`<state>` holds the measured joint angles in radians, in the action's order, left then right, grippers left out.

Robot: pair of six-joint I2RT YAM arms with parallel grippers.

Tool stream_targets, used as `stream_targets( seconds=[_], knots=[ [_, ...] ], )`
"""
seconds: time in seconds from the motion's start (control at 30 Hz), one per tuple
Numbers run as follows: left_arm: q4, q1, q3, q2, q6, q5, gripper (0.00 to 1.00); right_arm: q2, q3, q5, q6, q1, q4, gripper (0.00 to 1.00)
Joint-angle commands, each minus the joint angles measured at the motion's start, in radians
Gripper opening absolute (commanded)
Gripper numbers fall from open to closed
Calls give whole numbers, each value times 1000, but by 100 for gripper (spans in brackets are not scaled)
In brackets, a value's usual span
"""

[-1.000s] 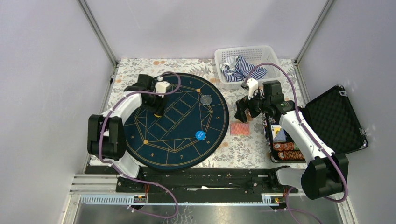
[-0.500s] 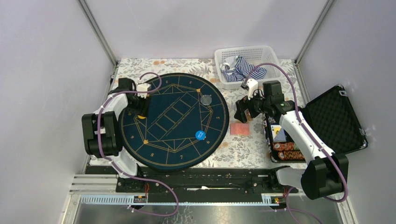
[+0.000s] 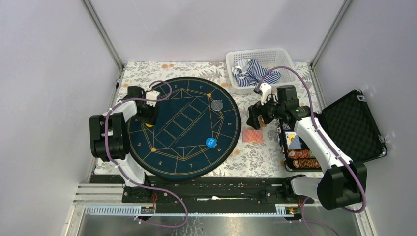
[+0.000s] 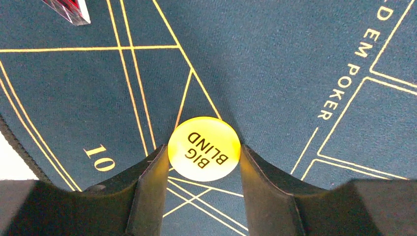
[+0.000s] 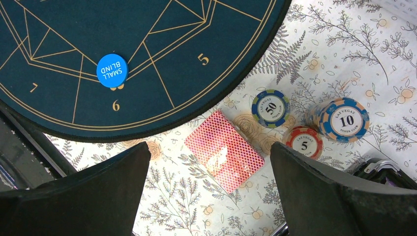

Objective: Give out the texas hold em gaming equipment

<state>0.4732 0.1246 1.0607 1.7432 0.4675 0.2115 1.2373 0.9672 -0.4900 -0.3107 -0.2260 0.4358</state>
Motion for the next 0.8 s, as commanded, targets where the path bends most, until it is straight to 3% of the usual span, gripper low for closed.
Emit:
stream_targets(
  seconds=[0.0, 0.2, 0.63, 0.77],
  knots=[
    [-62, 7, 6, 18, 17, -18, 51, -6, 15, -12, -13, 7, 0, 100],
    [-77, 9, -7, 19, 20, -40, 60, -3, 15, -11, -13, 7, -2, 100],
    [-69, 17, 1, 15, 19, -74, 61, -9, 16, -20, -13, 7, 1, 100],
    [-63, 18, 2, 0, 14, -70, 69, -11, 17, -24, -11, 7, 2, 100]
  ],
)
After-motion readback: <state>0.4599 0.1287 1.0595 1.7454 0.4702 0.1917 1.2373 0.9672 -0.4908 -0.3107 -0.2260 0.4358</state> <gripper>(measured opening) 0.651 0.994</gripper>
